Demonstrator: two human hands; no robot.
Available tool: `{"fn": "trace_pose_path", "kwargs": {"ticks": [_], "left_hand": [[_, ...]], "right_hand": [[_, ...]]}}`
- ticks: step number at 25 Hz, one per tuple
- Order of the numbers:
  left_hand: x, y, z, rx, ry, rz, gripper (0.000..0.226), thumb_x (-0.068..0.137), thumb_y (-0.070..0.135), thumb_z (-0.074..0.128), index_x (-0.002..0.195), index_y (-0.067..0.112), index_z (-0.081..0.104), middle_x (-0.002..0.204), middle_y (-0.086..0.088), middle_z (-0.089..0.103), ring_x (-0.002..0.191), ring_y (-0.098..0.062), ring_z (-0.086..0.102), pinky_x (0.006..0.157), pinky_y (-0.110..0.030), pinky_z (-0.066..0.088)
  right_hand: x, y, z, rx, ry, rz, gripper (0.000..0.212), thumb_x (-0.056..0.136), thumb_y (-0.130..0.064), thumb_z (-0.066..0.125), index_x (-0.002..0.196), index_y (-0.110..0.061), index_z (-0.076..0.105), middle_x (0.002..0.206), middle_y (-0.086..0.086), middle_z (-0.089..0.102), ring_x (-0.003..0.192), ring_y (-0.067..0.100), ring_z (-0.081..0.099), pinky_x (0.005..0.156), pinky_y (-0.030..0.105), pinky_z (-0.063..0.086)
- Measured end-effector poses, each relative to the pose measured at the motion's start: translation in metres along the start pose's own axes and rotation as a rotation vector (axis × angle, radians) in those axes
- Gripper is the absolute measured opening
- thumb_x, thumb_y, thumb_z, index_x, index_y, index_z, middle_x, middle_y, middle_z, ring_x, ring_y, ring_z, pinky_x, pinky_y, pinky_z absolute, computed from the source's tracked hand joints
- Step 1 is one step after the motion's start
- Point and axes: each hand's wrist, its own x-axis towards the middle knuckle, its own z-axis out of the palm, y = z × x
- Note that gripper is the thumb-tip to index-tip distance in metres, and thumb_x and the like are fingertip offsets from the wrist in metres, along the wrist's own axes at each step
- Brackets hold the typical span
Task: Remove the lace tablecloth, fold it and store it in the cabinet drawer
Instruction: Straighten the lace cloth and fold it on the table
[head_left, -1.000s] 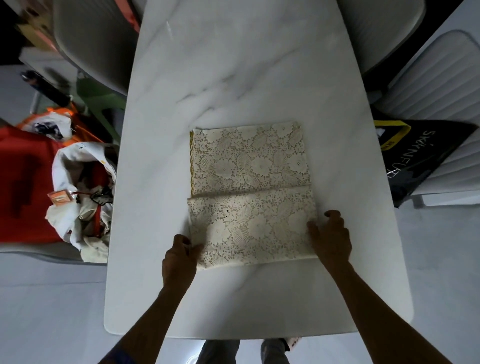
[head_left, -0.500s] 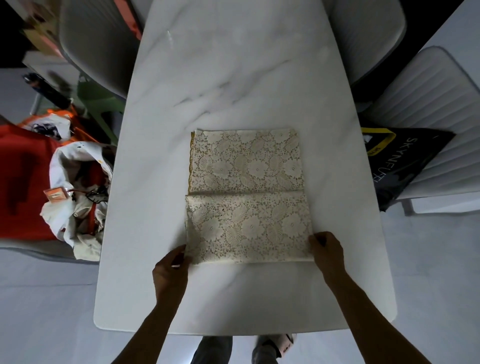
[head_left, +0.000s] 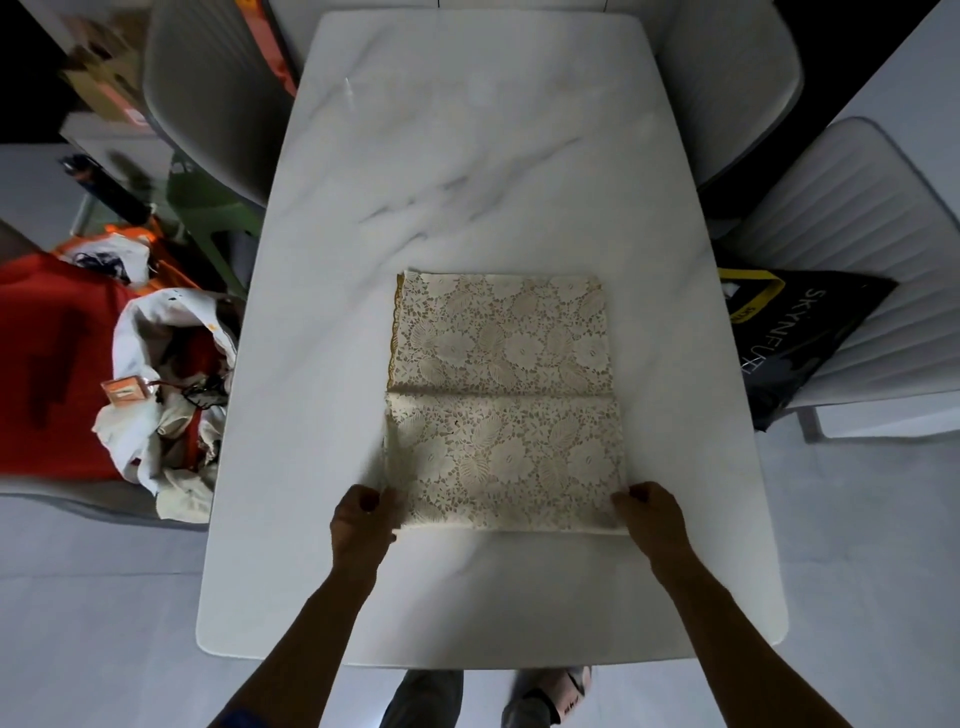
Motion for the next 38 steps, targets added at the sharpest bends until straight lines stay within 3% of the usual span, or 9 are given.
{"fn": "trace_pose_path", "kwargs": {"ticks": [5, 10, 14, 19, 24, 28, 30, 34, 38], "left_hand": [[-0.027, 0.007, -0.038, -0.121, -0.205, 0.046, 0.033, 0.088, -0.002, 0.059, 0.110, 0.021, 0.055, 0.068, -0.017, 0.058, 0.054, -0.025, 0.052, 0.038, -0.021, 0.034], [-0.036, 0.045, -0.085, -0.190, -0.419, -0.044, 0.025, 0.085, 0.001, 0.056, 0.097, 0.011, 0.075, 0.066, -0.020, 0.067, 0.047, -0.026, 0.058, 0.039, -0.022, 0.038], [-0.005, 0.107, -0.057, -0.279, -0.341, -0.106, 0.019, 0.088, 0.012, 0.055, 0.087, 0.003, 0.071, 0.063, -0.015, 0.072, 0.049, -0.020, 0.066, 0.046, -0.023, 0.045], [0.047, 0.147, -0.012, -0.684, -0.302, -0.020, 0.023, 0.096, 0.027, 0.053, 0.115, 0.015, 0.049, 0.105, -0.017, 0.072, 0.085, -0.030, 0.071, 0.069, -0.031, 0.056], [0.047, 0.076, 0.023, 0.744, -0.354, 0.704, 0.044, 0.086, 0.020, 0.071, 0.128, 0.016, 0.059, 0.147, -0.013, 0.046, 0.134, -0.027, 0.044, 0.109, -0.035, 0.037], [0.049, 0.058, 0.027, 0.801, -0.308, 0.759, 0.042, 0.088, 0.022, 0.067, 0.129, 0.017, 0.058, 0.154, -0.010, 0.035, 0.145, -0.027, 0.026, 0.113, -0.037, 0.032], [0.051, 0.072, 0.028, 0.739, -0.337, 0.682, 0.048, 0.087, 0.018, 0.069, 0.133, 0.016, 0.055, 0.153, -0.008, 0.037, 0.143, -0.026, 0.031, 0.113, -0.037, 0.031], [0.040, 0.115, 0.031, 0.053, -0.252, 0.339, 0.042, 0.088, 0.015, 0.069, 0.128, 0.021, 0.057, 0.134, -0.004, 0.058, 0.121, -0.024, 0.055, 0.101, -0.041, 0.045], [0.026, 0.145, 0.019, -0.511, -0.404, 0.084, 0.020, 0.094, 0.021, 0.060, 0.111, 0.018, 0.069, 0.111, -0.005, 0.071, 0.103, -0.026, 0.068, 0.085, -0.039, 0.054]], "right_hand": [[-0.038, 0.023, -0.023, 0.354, -0.166, 0.195, 0.022, 0.082, -0.003, 0.068, 0.100, -0.013, 0.058, 0.089, 0.015, 0.064, 0.072, 0.030, 0.060, 0.056, 0.034, 0.051], [-0.079, 0.021, -0.062, 0.700, -0.452, 0.205, 0.034, 0.070, -0.008, 0.065, 0.102, -0.018, 0.070, 0.078, 0.016, 0.066, 0.052, 0.022, 0.055, 0.043, 0.029, 0.039], [-0.045, -0.037, -0.070, 0.833, -0.387, 0.249, 0.024, 0.077, -0.015, 0.065, 0.100, -0.013, 0.075, 0.065, 0.009, 0.062, 0.043, 0.016, 0.047, 0.038, 0.027, 0.039], [0.026, -0.102, -0.054, 1.076, -0.182, 0.213, 0.025, 0.093, -0.031, 0.057, 0.109, -0.013, 0.060, 0.104, 0.014, 0.072, 0.092, 0.030, 0.067, 0.073, 0.039, 0.055], [0.044, -0.090, 0.006, 0.069, -0.011, 0.004, 0.067, 0.079, -0.026, 0.074, 0.137, -0.015, 0.044, 0.130, 0.010, 0.055, 0.114, 0.030, 0.056, 0.092, 0.042, 0.051], [0.039, -0.109, -0.002, 0.403, -0.166, 0.211, 0.054, 0.076, -0.013, 0.077, 0.125, -0.002, 0.057, 0.106, 0.012, 0.067, 0.090, 0.030, 0.066, 0.080, 0.045, 0.058], [0.028, -0.130, -0.011, 0.482, -0.193, 0.070, 0.039, 0.078, -0.005, 0.073, 0.116, -0.003, 0.066, 0.101, 0.016, 0.072, 0.090, 0.032, 0.069, 0.085, 0.050, 0.057], [-0.029, -0.204, -0.025, 0.328, 0.089, -0.742, 0.018, 0.080, -0.006, 0.070, 0.076, -0.019, 0.059, 0.075, 0.001, 0.061, 0.068, 0.017, 0.057, 0.064, 0.025, 0.046], [-0.075, -0.216, -0.025, 0.055, 0.298, -1.287, 0.023, 0.078, 0.001, 0.060, 0.091, -0.017, 0.068, 0.095, -0.009, 0.055, 0.087, 0.013, 0.049, 0.078, 0.013, 0.038]]}}
